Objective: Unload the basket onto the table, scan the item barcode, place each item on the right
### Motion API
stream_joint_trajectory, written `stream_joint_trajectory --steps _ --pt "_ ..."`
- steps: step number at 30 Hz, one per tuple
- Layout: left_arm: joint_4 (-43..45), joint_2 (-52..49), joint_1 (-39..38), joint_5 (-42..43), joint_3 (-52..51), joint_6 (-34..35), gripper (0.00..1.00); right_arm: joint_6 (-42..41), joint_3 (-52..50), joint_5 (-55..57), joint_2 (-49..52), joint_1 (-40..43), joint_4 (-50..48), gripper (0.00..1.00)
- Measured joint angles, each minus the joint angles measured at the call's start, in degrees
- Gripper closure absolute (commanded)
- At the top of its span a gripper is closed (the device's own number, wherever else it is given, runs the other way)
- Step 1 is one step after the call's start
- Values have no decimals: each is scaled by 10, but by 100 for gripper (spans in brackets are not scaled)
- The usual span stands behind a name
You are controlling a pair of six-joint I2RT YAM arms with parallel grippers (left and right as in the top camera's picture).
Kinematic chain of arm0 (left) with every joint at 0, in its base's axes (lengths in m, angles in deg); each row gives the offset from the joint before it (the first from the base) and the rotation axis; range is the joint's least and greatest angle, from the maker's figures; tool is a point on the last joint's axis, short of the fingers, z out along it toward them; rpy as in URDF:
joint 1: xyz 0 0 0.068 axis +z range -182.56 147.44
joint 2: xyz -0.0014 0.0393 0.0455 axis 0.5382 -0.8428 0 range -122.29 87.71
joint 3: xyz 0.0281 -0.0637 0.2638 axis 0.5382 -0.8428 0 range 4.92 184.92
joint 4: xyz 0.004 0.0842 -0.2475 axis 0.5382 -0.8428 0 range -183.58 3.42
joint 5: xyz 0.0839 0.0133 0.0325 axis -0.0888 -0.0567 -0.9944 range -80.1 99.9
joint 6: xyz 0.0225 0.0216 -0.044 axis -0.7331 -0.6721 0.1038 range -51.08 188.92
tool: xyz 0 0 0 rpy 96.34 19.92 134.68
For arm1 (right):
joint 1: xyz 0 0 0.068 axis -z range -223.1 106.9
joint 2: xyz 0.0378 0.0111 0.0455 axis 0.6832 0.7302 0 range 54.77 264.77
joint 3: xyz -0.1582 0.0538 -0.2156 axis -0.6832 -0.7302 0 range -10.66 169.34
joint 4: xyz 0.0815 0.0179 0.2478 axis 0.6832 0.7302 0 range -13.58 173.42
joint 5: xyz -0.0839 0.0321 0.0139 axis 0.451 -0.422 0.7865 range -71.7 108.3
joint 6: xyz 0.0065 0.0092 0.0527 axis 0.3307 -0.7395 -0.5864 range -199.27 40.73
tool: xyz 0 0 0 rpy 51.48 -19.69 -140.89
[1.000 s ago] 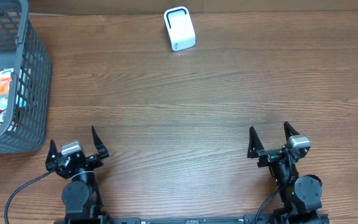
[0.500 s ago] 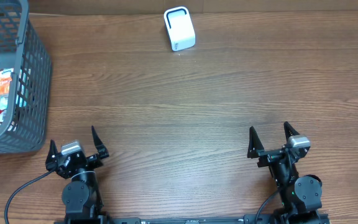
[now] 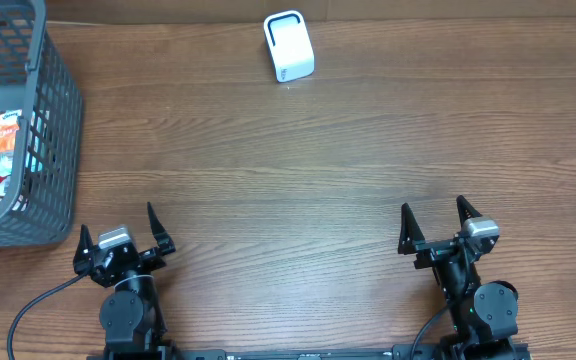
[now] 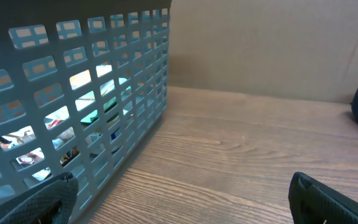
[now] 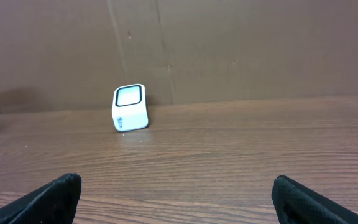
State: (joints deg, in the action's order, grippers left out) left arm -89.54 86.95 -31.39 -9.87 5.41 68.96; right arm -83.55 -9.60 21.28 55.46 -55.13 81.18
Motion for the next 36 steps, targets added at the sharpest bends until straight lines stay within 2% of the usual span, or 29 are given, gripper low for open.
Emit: stream_joint_trajectory --steps 36 --pt "0 0 0 0 0 0 0 0 0 0 0 0 0 0"
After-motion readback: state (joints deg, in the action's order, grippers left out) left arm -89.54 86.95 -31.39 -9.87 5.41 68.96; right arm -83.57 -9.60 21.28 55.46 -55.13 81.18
